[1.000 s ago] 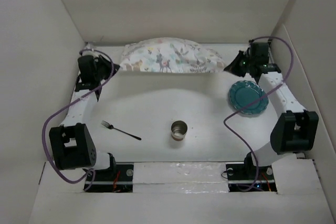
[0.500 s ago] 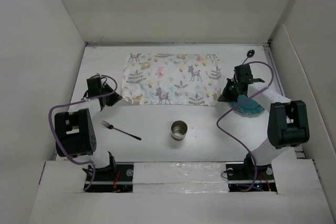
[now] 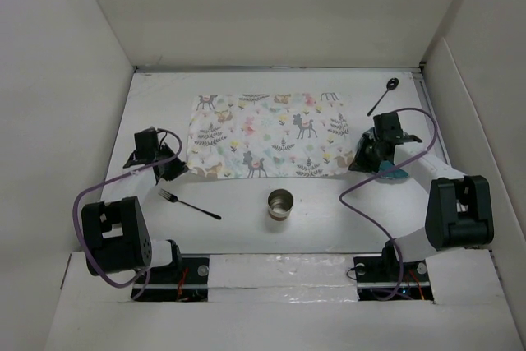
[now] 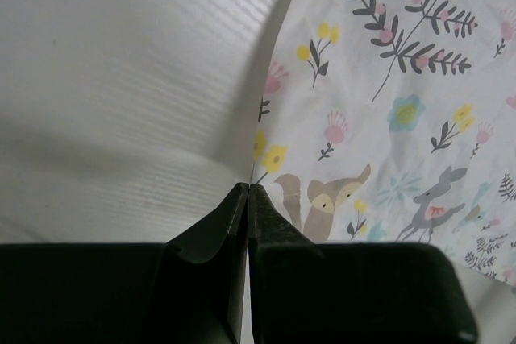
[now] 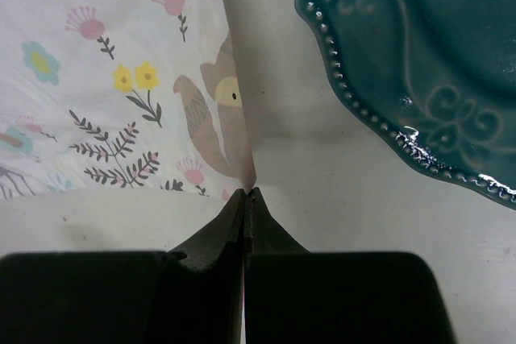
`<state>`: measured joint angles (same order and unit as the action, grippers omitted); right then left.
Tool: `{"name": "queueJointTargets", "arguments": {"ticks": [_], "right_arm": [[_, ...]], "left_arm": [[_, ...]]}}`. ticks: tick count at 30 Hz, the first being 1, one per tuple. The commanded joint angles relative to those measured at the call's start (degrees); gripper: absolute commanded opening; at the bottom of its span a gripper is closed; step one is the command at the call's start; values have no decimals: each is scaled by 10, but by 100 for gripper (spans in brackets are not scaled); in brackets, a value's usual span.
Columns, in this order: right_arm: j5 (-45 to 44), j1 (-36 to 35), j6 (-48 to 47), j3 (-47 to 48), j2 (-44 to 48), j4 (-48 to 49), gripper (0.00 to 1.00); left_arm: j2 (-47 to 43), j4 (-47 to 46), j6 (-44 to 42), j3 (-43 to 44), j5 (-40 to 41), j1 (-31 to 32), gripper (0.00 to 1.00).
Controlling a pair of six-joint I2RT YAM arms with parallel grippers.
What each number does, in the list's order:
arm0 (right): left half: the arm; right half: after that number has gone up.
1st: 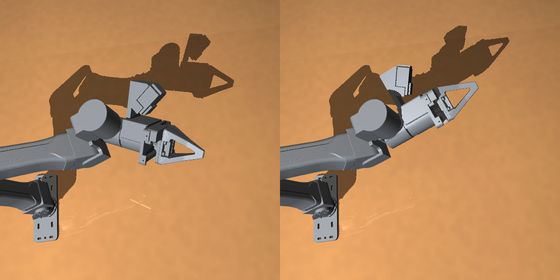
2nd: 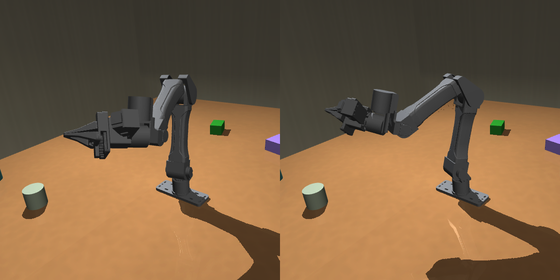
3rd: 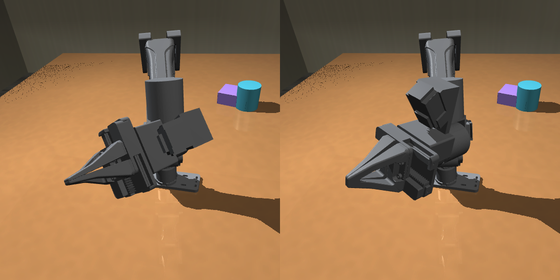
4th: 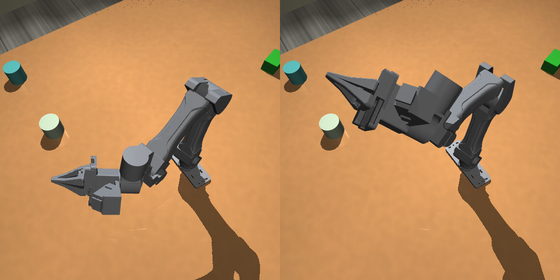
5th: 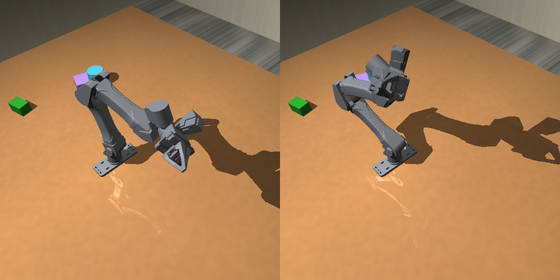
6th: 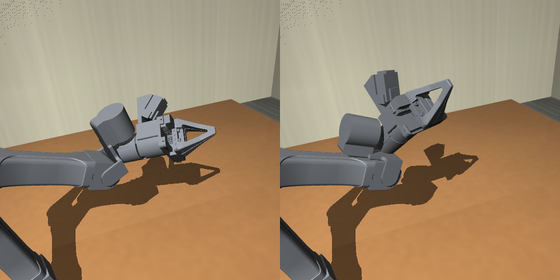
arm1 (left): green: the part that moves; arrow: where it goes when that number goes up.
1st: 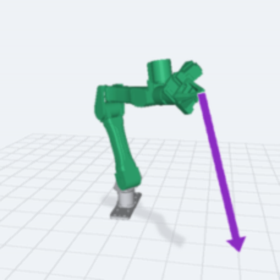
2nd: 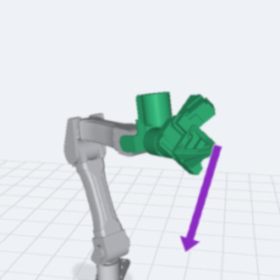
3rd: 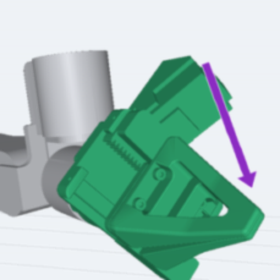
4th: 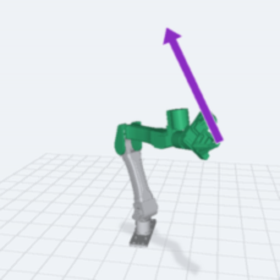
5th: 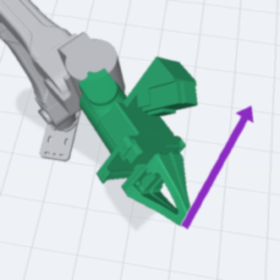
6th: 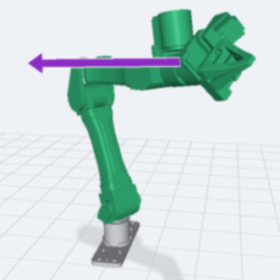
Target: Set the dinner table for one person
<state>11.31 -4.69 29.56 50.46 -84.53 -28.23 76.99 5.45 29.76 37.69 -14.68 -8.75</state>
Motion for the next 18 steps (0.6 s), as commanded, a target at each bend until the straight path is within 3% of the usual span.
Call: {"name": "queueJointTargets", "arguments": {"ticks": [1, 10, 12, 13, 15, 16, 18], "right_arm": [[-9, 4, -7, -11, 22, -13, 0], [13, 4, -16, -23, 30, -31, 6], [18, 4, -17, -18, 38, -39, 12], [20, 4, -16, -6, 44, -44, 24], [19, 4, -16, 11, 58, -63, 37], [18, 4, -14, 22, 63, -71, 48], [15, 4, -9, 63, 82, -95, 57]], "left_arm": [[-34, 34, -14, -17, 7, -1, 0], [-52, 61, -8, -10, 30, -1, 0], [-50, 65, -12, 0, 35, -1, 12], [-53, 70, -13, 16, 38, -1, 21], [-58, 76, -15, 34, 33, -1, 31], [-63, 79, -15, 54, 30, -1, 35], [-76, 90, -15, 78, 23, -1, 47]]}}
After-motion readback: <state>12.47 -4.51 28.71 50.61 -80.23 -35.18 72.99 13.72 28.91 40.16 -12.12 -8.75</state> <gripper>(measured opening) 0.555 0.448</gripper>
